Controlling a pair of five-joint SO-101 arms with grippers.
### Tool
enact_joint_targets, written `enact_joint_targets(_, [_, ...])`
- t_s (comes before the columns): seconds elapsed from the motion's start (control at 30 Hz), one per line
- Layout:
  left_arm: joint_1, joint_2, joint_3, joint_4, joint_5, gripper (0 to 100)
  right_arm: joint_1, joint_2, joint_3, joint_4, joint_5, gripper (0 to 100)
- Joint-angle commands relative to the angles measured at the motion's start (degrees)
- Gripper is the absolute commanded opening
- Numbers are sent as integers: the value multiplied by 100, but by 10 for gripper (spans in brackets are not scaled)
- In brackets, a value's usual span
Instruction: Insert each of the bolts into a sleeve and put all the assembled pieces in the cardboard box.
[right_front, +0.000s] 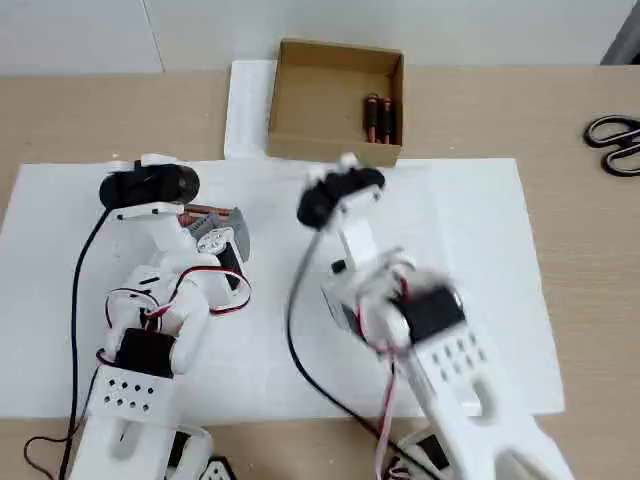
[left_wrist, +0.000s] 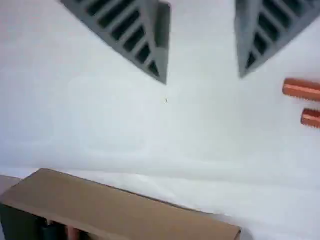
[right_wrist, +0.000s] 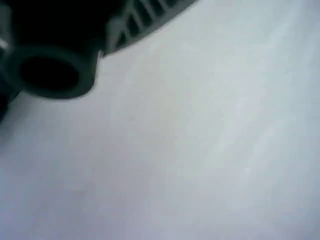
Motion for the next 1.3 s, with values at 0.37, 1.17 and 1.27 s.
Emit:
enact_joint_targets(0.37, [-369, 334, -1481, 334, 1081, 9, 971, -1552, 1178, -321, -818, 4])
enact_joint_targets(1.17, [-932, 4651, -4655, 2646, 2286, 7, 998, -1560, 1178, 48, -1345, 4])
enact_joint_targets(1.27, [-1029, 4879, -4708, 2936, 2084, 7, 998, -1560, 1178, 48, -1354, 4])
